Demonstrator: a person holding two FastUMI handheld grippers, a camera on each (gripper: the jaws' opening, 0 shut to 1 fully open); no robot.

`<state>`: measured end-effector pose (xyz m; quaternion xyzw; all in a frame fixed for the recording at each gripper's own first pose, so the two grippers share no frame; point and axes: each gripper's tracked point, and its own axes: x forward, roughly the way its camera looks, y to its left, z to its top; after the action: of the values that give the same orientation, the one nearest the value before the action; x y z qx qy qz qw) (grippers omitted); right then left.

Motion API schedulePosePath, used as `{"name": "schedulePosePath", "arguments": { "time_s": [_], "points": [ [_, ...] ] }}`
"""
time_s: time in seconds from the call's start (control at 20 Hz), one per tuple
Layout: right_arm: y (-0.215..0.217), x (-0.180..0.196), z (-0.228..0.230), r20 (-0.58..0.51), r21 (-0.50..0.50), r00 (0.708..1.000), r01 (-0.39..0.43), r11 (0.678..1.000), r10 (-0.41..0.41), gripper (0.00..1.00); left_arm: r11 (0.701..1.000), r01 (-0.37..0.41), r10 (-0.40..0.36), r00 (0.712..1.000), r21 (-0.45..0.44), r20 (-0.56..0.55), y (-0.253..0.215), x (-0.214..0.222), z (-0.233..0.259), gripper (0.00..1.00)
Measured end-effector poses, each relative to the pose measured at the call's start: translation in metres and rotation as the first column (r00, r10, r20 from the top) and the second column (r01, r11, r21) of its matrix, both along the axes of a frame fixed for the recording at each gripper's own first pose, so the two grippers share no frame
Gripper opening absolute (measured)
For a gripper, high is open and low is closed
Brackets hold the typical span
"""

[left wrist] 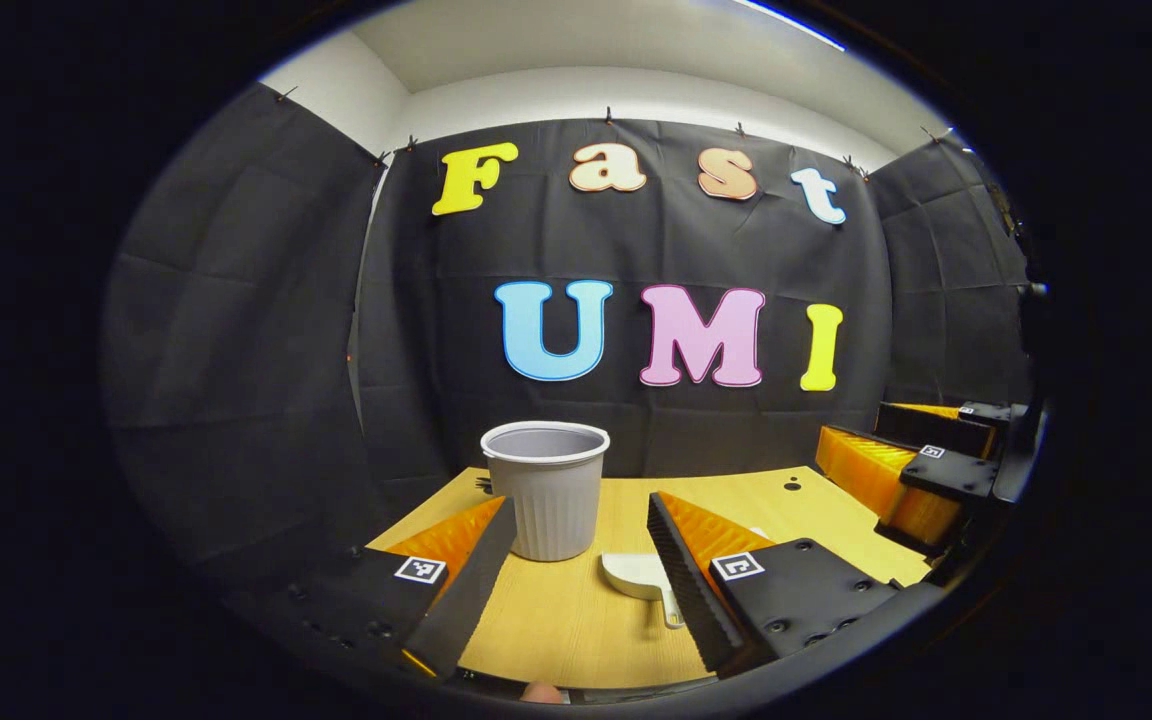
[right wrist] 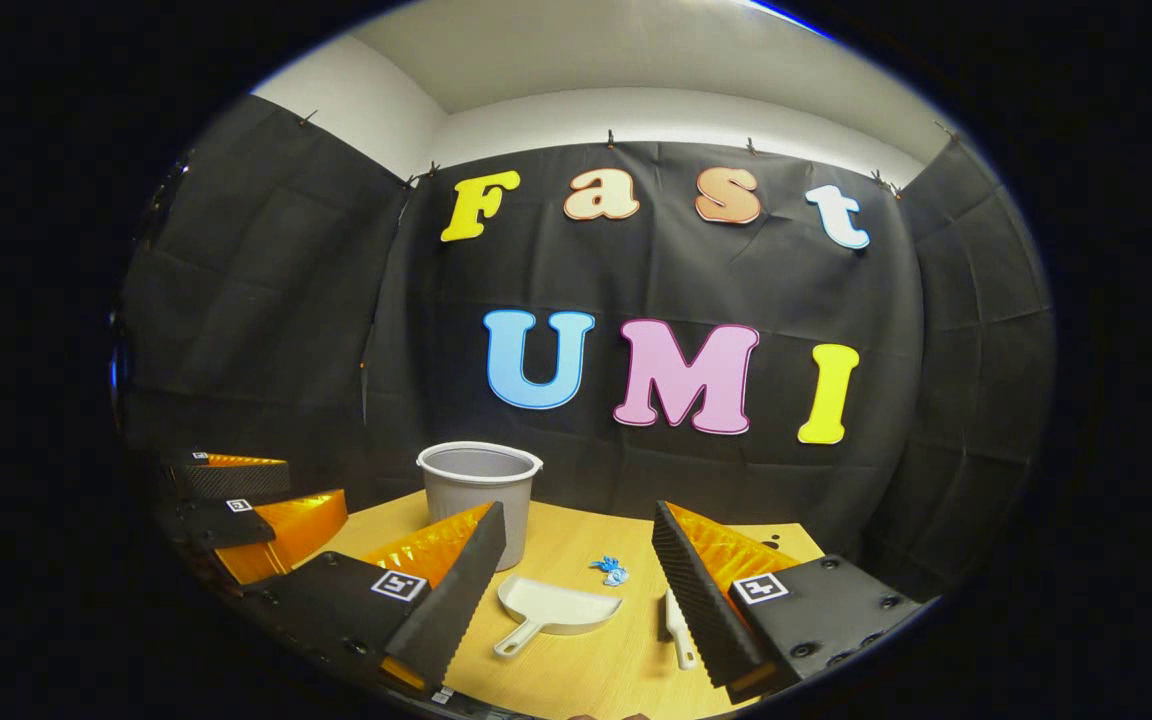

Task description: Pick up the small broom and dustpan from the desktop, sweep the trash into the dustpan with the broom, and then empty the trash into the garbage bin.

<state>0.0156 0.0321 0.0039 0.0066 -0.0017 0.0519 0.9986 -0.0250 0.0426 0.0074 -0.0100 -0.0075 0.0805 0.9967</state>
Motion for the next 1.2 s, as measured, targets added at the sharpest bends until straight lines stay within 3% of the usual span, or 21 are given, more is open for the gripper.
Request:
{"name": "schedulePosePath", "arguments": {
  "time_s": [0.45,0.85,1.2],
  "points": [
    [-0.055,0.008,0.003,0.028,-0.067,0.995,0.100,0.993,-0.098,0.95,0.999,0.046,-0.046,0.999,-0.020,0.003,-0.012,0.013,0.001,0.79],
    [-0.052,0.022,-0.001,0.030,-0.104,0.998,0.056,0.993,-0.053,0.95,0.993,0.116,-0.116,0.993,-0.004,-0.029,-0.038,0.052,0.003,0.79],
    [-0.092,0.067,0.010,0.048,-0.014,0.991,0.122,0.992,-0.121,0.97,0.983,0.181,-0.181,0.982,-0.016,-0.052,-0.067,0.088,0.007,0.79]
  ]
}}
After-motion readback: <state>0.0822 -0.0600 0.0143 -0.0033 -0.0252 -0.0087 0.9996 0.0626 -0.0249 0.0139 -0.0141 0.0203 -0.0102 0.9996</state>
